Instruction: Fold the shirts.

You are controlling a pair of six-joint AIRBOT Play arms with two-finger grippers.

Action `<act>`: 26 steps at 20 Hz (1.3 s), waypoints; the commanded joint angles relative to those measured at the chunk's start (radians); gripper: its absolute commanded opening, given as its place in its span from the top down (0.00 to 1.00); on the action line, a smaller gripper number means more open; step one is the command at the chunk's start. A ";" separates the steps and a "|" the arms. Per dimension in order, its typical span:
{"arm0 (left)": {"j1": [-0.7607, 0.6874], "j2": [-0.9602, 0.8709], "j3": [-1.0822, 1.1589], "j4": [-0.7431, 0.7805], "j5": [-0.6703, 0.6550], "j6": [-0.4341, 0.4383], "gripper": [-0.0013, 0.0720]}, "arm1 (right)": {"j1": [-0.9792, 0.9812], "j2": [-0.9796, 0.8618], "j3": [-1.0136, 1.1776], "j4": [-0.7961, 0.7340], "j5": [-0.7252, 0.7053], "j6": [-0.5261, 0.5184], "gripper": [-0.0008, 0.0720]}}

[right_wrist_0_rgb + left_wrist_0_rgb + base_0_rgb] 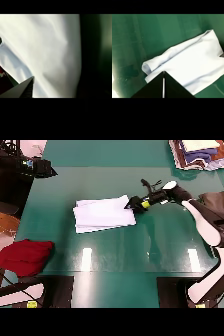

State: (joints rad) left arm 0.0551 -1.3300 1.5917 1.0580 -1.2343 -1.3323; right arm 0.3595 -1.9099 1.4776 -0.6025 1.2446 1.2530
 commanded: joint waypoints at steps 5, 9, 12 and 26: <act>0.001 0.000 0.000 -0.024 -0.007 0.005 0.95 | 0.114 -0.105 0.202 0.052 0.087 -0.072 0.97; 0.000 0.000 0.000 -0.092 -0.018 0.005 0.95 | 0.021 -0.005 0.243 0.047 0.117 -0.027 0.97; -0.001 0.000 0.000 -0.126 -0.018 0.005 0.95 | -0.126 0.130 0.243 -0.053 0.116 0.050 0.97; -0.322 0.000 0.000 -0.118 0.178 0.005 0.95 | -0.900 0.365 0.243 -0.254 0.010 0.119 0.97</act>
State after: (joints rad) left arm -0.2188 -1.3300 1.5917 0.9390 -1.0904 -1.3270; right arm -0.4232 -1.5406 1.7191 -0.8566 1.3201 1.3697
